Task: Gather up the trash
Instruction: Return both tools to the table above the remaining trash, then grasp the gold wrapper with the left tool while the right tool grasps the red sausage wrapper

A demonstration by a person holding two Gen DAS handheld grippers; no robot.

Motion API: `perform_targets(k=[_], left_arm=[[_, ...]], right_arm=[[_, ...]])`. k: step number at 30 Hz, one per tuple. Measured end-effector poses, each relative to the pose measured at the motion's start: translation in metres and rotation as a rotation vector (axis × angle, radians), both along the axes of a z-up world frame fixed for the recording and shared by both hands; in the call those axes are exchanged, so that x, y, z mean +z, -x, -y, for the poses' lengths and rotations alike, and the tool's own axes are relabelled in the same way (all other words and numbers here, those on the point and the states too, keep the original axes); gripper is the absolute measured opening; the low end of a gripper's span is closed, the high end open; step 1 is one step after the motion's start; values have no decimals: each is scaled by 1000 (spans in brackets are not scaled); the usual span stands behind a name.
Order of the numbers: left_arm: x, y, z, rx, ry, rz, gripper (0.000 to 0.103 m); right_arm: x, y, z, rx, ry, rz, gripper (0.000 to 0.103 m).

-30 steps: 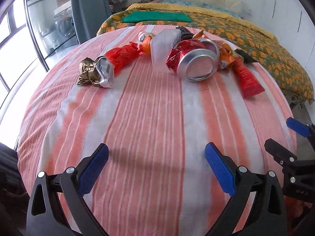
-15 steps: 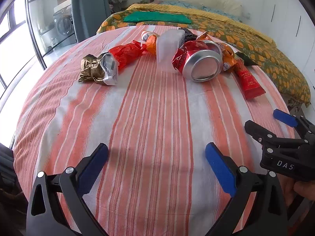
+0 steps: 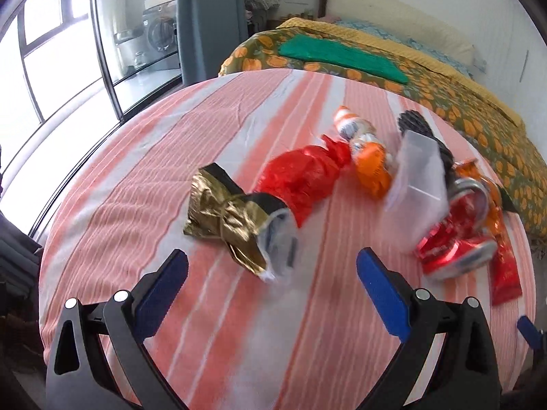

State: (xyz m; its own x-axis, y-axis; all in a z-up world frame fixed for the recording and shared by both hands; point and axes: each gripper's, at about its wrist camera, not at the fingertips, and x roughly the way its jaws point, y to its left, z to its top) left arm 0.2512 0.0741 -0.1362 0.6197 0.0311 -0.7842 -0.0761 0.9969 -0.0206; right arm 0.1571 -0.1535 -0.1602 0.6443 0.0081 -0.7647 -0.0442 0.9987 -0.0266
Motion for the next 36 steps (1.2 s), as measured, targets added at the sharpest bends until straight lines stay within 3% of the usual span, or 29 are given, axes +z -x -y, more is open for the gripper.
perform_targets(k=[4, 12, 16, 18, 20, 25, 27, 30, 31, 36], left_arm=[[2, -2, -26, 36, -8, -21, 97], [-4, 45, -84, 12, -86, -67, 97], [10, 55, -90, -74, 54, -28, 97], [19, 48, -86, -99, 139, -6, 97], [26, 34, -77, -96, 175, 3, 97], [13, -13, -50, -81, 79, -30, 97], [4, -24, -48, -73, 62, -55, 90], [-1, -26, -53, -96, 93, -70, 66], [-1, -24, -54, -110, 94, -70, 49], [10, 14, -53, -184, 94, -66, 45]], right_arm=[[0, 0, 0, 0, -9, -2, 98], [1, 2, -1, -1, 6, 6, 98], [1, 2, -2, -1, 16, 10, 98], [1, 3, -2, -1, 16, 10, 98], [1, 3, -2, -1, 15, 10, 98], [1, 3, -2, -2, 9, 7, 98], [1, 3, -1, -2, 4, 6, 98], [1, 2, 0, -2, -3, 2, 98], [1, 1, 1, -2, -7, 1, 98], [0, 0, 3, -3, -22, -4, 98]])
